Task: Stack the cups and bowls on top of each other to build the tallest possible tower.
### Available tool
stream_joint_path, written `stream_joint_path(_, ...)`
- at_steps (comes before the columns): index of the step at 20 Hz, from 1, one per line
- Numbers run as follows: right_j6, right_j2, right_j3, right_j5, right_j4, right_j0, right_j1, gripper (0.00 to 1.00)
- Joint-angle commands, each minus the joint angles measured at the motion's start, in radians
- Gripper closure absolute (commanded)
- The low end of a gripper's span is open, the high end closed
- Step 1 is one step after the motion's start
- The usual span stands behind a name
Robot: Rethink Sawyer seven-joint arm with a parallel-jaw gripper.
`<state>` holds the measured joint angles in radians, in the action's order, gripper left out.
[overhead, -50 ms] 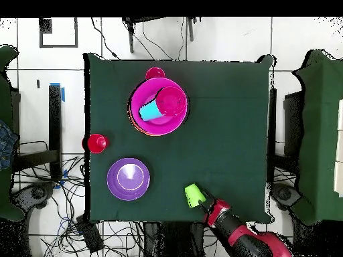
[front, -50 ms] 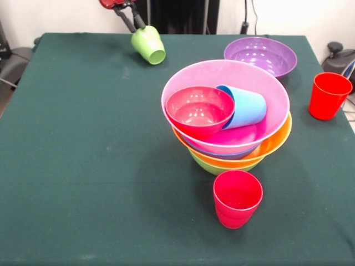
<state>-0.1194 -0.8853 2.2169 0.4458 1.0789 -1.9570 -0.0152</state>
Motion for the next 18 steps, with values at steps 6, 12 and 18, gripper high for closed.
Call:
stream_joint_path(6,0.341,0.002,-0.150,0.208,-0.077,-0.025,0.093,0.00)
stream_joint_path(12,0.350,0.025,-0.174,0.204,-0.047,-0.015,0.090,0.00)
stream_joint_path(18,0.375,0.035,-0.197,0.189,-0.016,-0.010,0.099,0.00)
